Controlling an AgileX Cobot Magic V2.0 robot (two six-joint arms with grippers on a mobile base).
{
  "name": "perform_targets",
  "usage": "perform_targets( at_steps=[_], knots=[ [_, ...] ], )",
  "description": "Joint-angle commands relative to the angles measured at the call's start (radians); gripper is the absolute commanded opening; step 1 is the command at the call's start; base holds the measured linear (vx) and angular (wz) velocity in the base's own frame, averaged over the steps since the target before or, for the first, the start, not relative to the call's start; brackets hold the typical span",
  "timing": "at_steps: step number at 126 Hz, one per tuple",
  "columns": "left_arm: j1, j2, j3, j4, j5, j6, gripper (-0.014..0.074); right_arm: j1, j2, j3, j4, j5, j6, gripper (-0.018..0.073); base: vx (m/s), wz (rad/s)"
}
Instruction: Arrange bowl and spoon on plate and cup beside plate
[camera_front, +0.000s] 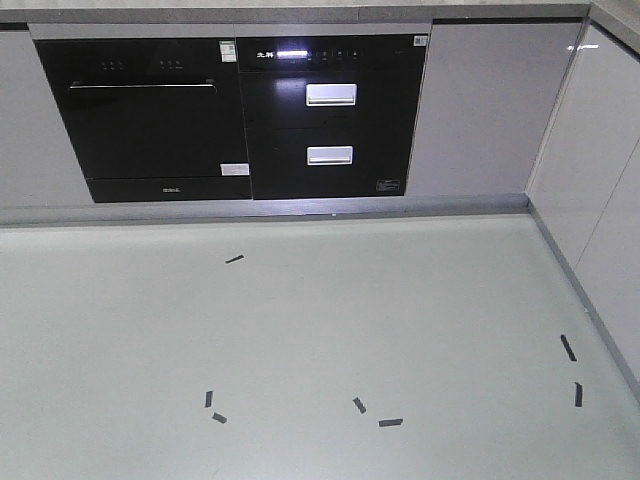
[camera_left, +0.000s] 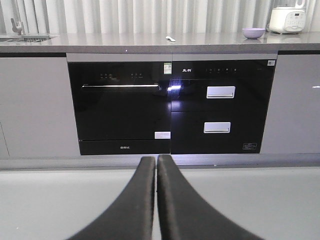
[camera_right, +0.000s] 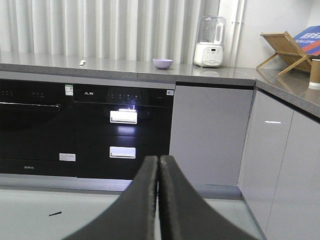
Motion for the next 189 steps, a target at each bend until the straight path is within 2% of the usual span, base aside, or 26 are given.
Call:
perform_targets(
  at_steps=[1,189],
  knots=[
    [-0.006,-0.015,0.006,-0.007,-0.073,-0.007,-0.0006,-0.008,0.009,0.006,-0.008,-0.076,-0.010,-0.0001,0.00,0.00],
    [-0.006,-0.015,0.006,-0.007,-0.073,-0.007,-0.0006,-0.008,0.009,0.006,-0.008,-0.076,-0.010,-0.0001,0.03,0.00]
  ],
)
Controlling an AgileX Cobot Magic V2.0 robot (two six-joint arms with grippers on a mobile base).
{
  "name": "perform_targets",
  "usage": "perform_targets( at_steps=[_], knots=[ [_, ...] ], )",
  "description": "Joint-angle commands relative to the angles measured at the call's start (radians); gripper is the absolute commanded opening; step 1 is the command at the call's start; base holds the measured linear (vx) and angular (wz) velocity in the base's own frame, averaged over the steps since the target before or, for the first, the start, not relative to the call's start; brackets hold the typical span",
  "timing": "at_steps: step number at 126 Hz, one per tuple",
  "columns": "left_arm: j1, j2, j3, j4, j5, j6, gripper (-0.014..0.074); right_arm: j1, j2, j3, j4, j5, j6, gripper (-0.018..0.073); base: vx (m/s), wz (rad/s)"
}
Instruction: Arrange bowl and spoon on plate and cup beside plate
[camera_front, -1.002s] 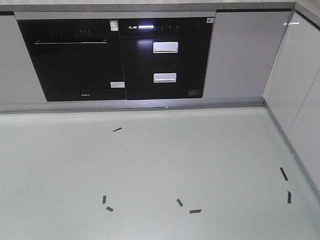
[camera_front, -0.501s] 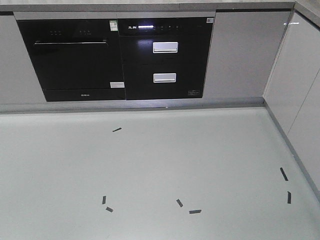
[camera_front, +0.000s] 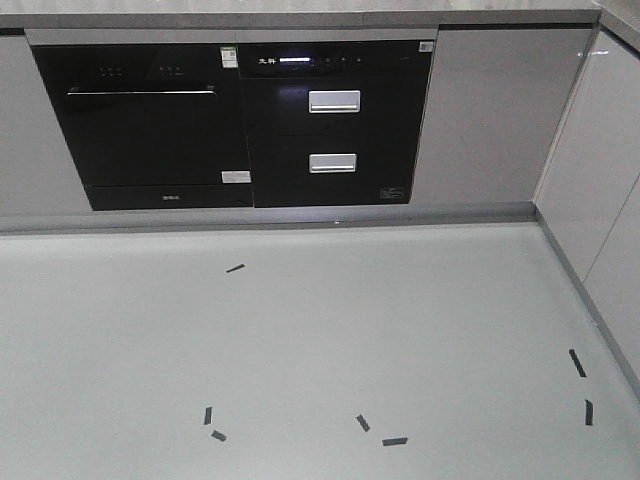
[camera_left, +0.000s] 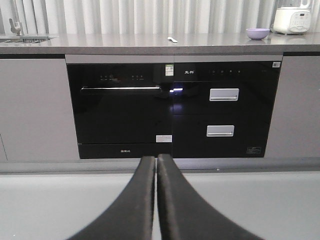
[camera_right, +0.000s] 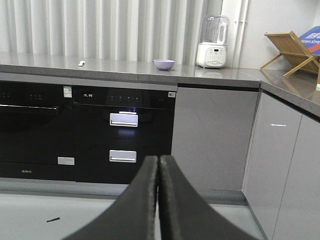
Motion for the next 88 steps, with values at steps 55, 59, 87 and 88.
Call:
perform_targets(
  at_steps=[55,59,87,88],
  knots=[
    [-0.006,-0.015,0.006,-0.007,-0.073,-0.007,-0.0006,-0.008,0.009,0.006,-0.008,-0.076,-0.010,-0.0001,0.18,0.03],
    [-0.006,-0.015,0.006,-0.007,-0.073,-0.007,-0.0006,-0.008,0.009,0.006,-0.008,-0.076,-0.010,-0.0001,0.17,0.00],
    [-0.006,-0.015,0.006,-0.007,-0.073,-0.007,-0.0006,-0.008,0.009,0.006,-0.008,-0.076,-0.010,-0.0001,0.15,-0.11],
    [-0.006,-0.015,0.006,-0.007,-0.073,-0.007,-0.0006,-0.008,0.009,0.006,-0.008,-0.076,-0.010,-0.0001,0.15,-0.17]
  ],
)
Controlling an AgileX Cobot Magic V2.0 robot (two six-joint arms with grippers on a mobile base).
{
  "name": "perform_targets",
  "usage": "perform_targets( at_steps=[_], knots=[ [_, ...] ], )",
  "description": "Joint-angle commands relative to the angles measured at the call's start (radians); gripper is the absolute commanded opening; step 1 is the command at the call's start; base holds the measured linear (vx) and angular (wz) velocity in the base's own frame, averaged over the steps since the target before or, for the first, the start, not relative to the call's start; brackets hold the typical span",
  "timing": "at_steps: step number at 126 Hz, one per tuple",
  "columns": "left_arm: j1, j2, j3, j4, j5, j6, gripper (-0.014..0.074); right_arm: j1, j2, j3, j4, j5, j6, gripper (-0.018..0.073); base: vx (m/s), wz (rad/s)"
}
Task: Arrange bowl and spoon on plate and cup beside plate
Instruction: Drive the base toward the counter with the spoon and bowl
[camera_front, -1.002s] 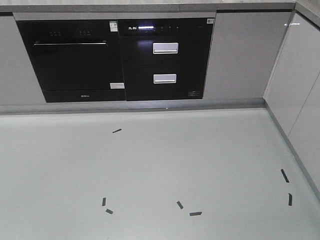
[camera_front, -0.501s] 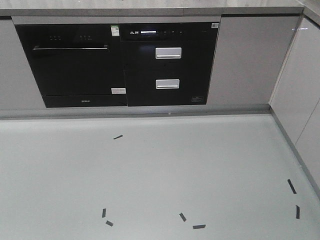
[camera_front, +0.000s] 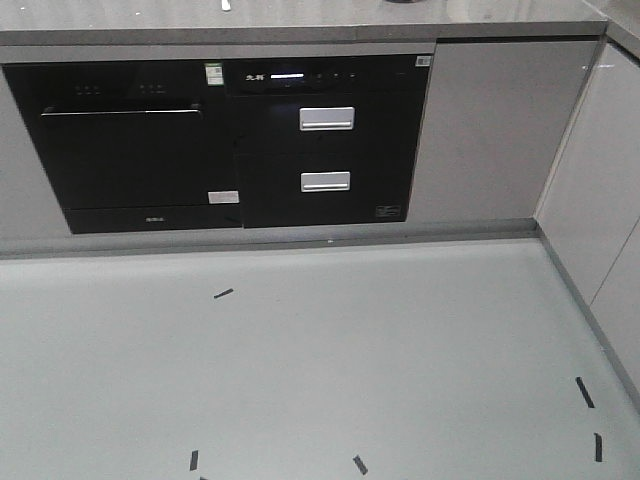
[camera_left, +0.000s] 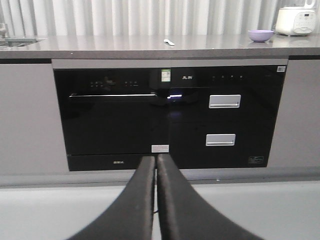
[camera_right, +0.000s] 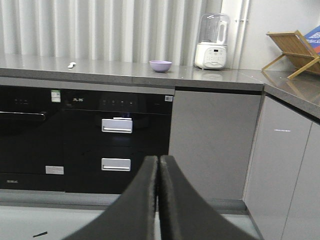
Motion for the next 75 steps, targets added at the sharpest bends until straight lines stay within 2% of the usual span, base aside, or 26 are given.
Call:
perform_targets(
  at_steps=[1,27,75],
  knots=[
    [-0.006,-0.015,0.006,-0.007,-0.073,-0.007,-0.0006,-0.008,0.009,0.006,-0.008,-0.076,-0.010,-0.0001,0.15,-0.17],
    [-0.006,-0.015,0.006,-0.007,-0.073,-0.007,-0.0006,-0.008,0.009,0.006,-0.008,-0.076,-0.010,-0.0001,0.17,-0.12],
    [-0.006,-0.015,0.006,-0.007,-0.073,-0.007,-0.0006,-0.008,0.009,0.006,-0.008,-0.076,-0.010,-0.0001,0.20,0.03]
  ],
)
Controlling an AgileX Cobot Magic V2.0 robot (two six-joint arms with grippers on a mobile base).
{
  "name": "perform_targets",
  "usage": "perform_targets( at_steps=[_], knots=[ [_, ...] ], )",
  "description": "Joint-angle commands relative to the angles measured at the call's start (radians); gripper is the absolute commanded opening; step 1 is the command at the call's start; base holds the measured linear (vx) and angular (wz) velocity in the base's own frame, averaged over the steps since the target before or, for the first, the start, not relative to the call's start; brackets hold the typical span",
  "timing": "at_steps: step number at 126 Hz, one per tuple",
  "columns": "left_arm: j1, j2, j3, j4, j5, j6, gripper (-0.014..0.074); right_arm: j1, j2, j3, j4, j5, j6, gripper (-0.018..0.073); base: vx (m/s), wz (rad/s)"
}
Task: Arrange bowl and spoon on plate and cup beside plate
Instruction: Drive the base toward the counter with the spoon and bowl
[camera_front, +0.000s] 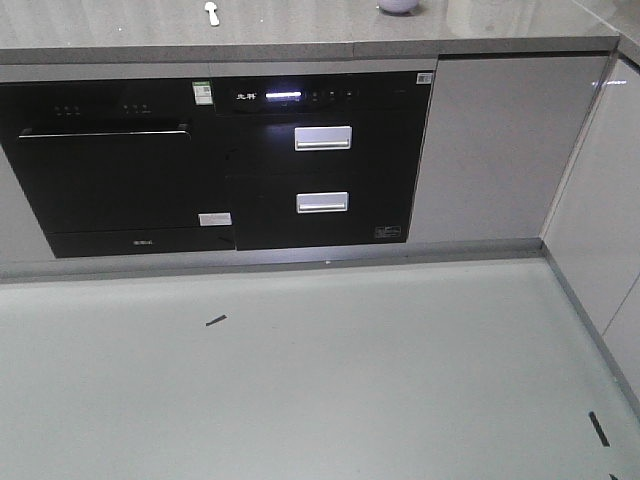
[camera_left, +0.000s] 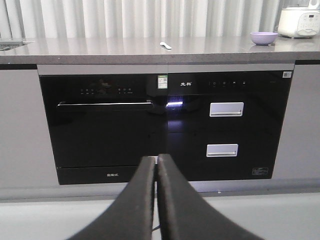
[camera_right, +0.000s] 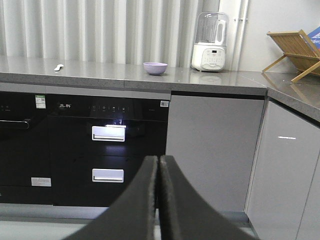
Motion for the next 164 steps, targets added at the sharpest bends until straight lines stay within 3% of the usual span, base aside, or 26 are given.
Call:
perform_targets(
  at_steps=[1,164],
  knots=[
    [-0.006,-0.015,0.006,-0.007,-0.073,-0.007,-0.0006,-0.008,0.009,0.006,-0.008,-0.076,-0.010,-0.0001,0.22,0.01],
    [-0.006,-0.015,0.006,-0.007,-0.073,-0.007,-0.0006,-0.008,0.009,0.006,-0.008,-0.076,-0.010,-0.0001,0.21,0.01]
  ],
)
